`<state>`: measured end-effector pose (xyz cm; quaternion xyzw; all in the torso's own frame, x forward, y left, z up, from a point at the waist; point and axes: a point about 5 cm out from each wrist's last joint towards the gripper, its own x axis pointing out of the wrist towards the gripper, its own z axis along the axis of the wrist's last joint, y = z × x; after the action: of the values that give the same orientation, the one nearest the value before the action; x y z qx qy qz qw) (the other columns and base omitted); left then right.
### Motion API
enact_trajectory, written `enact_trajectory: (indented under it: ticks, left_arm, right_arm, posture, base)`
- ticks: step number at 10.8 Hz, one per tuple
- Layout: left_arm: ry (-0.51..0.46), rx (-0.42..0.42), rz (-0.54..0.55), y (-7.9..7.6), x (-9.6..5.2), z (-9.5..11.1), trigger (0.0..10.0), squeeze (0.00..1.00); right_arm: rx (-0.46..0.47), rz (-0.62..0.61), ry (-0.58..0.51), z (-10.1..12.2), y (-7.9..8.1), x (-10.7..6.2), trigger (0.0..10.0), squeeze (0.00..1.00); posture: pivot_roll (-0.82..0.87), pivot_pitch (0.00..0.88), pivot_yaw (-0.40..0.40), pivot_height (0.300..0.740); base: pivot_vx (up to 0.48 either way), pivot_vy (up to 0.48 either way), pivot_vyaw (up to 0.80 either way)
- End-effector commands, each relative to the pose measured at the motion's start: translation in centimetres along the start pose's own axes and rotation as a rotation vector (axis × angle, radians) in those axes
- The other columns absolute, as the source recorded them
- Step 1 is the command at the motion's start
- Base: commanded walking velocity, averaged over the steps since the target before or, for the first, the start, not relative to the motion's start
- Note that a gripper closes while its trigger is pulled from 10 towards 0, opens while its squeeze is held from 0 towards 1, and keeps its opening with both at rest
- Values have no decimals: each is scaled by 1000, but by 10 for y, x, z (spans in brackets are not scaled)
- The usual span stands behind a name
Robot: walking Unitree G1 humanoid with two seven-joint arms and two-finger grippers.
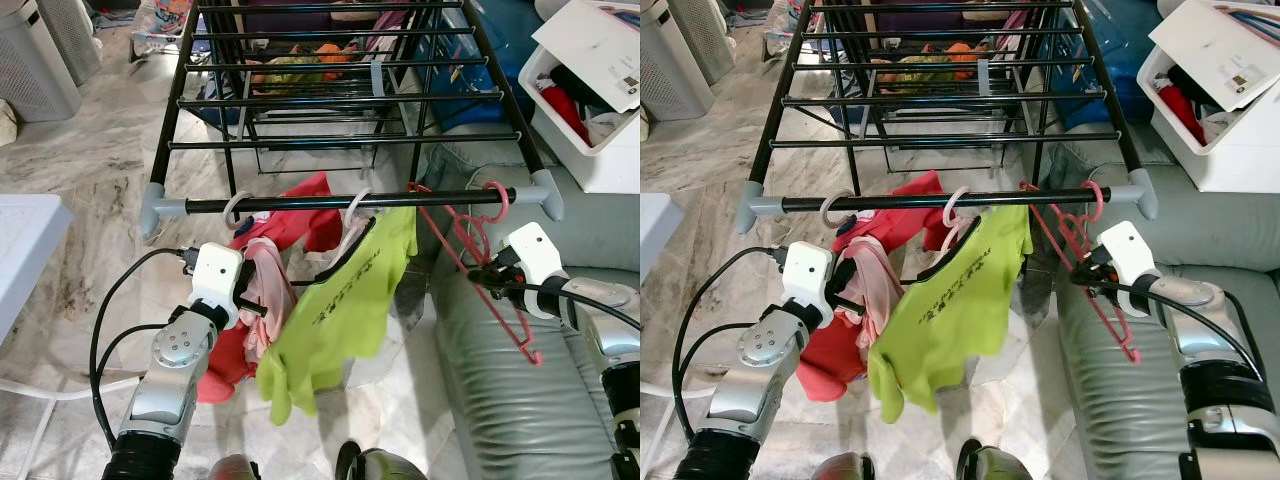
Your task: Hang hanger
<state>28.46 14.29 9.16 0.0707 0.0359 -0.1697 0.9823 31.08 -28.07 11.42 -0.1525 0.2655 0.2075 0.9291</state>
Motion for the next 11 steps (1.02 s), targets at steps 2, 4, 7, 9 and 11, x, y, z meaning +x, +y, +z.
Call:
enact_trajectory:
  ticks: [2,4,7,9,11]
  left_arm:
    - [16,14,1,1,0,-2,10000,0]
    - [22,15,-7,-1,0,-4,10000,0]
    - [25,16,-13,-2,0,-4,10000,0]
    - [26,17,-14,-2,0,-4,10000,0]
    - [30,24,-17,-3,0,-5,10000,0]
  right_arm:
    - [3,-30,7,0,-6,-4,0,0]
    - [8,-43,9,-2,-7,-5,0,0]
    - [8,-41,-29,3,-7,-4,0,0]
    - [13,-46,-55,6,-4,-1,0,0]
    - [74,-264,-183,21,1,5,1020,0]
  posture:
    - [-53,97,-4,740]
    - [-53,97,-4,740]
    - [-58,100,-1,740]
    - [-55,99,-1,740]
    - [-63,99,-1,740]
  base:
    - [0,0,0]
    - [0,0,0]
    - [0,0,0]
    - [0,0,0]
    - [0,0,0]
